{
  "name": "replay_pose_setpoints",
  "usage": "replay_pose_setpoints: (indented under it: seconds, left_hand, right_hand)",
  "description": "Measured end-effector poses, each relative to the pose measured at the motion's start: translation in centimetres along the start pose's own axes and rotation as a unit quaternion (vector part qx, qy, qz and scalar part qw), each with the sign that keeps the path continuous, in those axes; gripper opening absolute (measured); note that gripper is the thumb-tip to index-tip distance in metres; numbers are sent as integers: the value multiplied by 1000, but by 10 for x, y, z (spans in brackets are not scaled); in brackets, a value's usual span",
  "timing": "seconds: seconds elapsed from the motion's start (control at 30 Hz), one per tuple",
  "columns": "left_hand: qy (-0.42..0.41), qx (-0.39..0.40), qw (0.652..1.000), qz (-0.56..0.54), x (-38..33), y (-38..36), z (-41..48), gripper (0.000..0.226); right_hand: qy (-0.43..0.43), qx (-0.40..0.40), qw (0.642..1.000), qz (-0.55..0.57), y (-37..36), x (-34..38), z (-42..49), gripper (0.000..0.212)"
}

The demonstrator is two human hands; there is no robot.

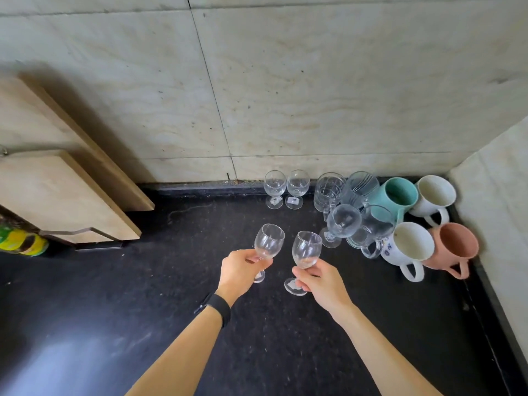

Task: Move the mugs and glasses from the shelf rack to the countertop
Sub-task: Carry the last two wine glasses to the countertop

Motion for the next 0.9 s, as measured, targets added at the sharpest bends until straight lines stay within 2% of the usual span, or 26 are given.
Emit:
replay_pose_setpoints:
  seconds: [0.13, 0.3, 0.4, 0.6, 0.9]
  left_hand:
    - [-8, -28, 999, -19, -9, 3, 26, 12]
    - [-57, -16, 998, -14, -12, -5, 59, 17]
    - [-91, -10, 996, 1, -17, -13, 74, 17]
    - [-113, -55, 991, -44, -25, -31, 93, 10]
    - [-125, -106, 985, -57, -20, -38, 101, 15]
  right_hand:
    - [5, -58, 996, -66, 2, 6, 29, 7]
    - [0, -71, 996, -62, 0, 9, 61, 8]
    - [22, -130, 988, -85, 3, 13, 78, 8]
    - [47, -211, 974, -59, 3, 19, 102, 12]
    - [63, -248, 966, -39, -1, 17, 125, 17]
Point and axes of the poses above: each hand's wrist, its own z-axis towards the middle knuckle, its own y-axis out of the back of the hand, x = y × z, the point moved 5 cm from there along z, towards the middle knuckle, and after that the axes turned 10 degrees about -z, right-handed, at the moved point
